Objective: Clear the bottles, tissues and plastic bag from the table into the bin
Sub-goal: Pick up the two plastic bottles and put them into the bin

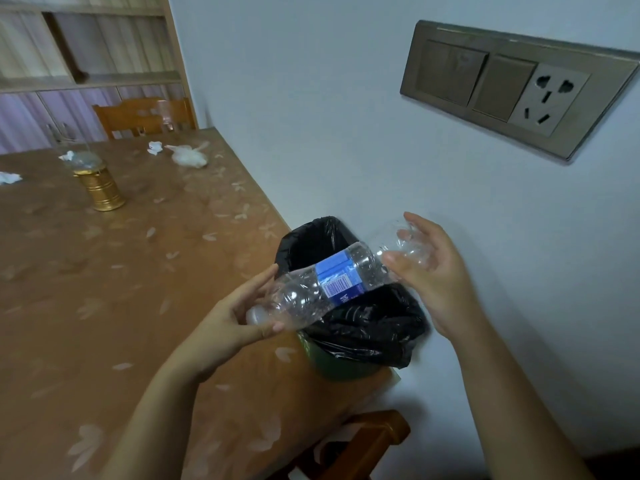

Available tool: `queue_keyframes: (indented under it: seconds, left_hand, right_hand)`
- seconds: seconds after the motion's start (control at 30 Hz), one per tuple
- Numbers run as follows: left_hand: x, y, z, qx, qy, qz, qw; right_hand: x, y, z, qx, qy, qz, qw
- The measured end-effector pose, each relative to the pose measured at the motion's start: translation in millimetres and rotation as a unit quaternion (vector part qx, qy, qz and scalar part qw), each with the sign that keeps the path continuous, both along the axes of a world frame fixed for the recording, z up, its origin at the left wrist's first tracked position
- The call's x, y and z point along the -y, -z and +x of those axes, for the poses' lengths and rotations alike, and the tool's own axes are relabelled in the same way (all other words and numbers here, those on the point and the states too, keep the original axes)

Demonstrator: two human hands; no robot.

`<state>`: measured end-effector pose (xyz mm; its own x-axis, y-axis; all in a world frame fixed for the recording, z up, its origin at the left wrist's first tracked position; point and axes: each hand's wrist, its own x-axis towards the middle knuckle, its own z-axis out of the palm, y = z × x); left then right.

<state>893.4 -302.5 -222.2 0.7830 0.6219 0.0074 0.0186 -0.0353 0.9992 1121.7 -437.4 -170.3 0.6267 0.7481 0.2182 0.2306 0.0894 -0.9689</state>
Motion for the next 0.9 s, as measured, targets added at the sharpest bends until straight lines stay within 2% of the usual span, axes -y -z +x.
queue_keyframes:
  seconds: [0.13, 0.27, 0.4, 0.57, 0.73, 0.9]
  left_hand:
    - [-3.0, 8.4, 14.1, -0.007, -0.125, 0.000, 0.992]
    - [0.9, 24.0, 29.1, -0.114, -0.210, 0.138, 0.961]
    - [14.8, 26.9, 46.9, -0.162, -0.169, 0.314, 0.920]
    - [22.5, 40.3, 61.2, -0.195, -0.131, 0.337, 0.912]
    - [21.5, 54.0, 63.6, -0.211, -0.138, 0.376, 0.892]
    - [22.1, 56.2, 63.3, -0.200, -0.148, 0.369, 0.895]
  right_hand:
    - [-0.2, -2.0, 0.4, 0.031, 0.082, 0.062, 0.994]
    - [1.8, 5.1, 0.7, 0.110, 0.147, 0.097, 0.978]
    - [3.3, 21.7, 0.0, 0.209, 0.205, 0.061, 0.954]
    - [-1.7, 47.5, -5.1, 0.290, 0.188, 0.000, 0.938]
    - [-14.0, 64.4, -8.5, 0.312, 0.189, -0.069, 0.929]
    - [-12.2, 81.8, -5.6, 0.288, 0.126, -0.127, 0.941]
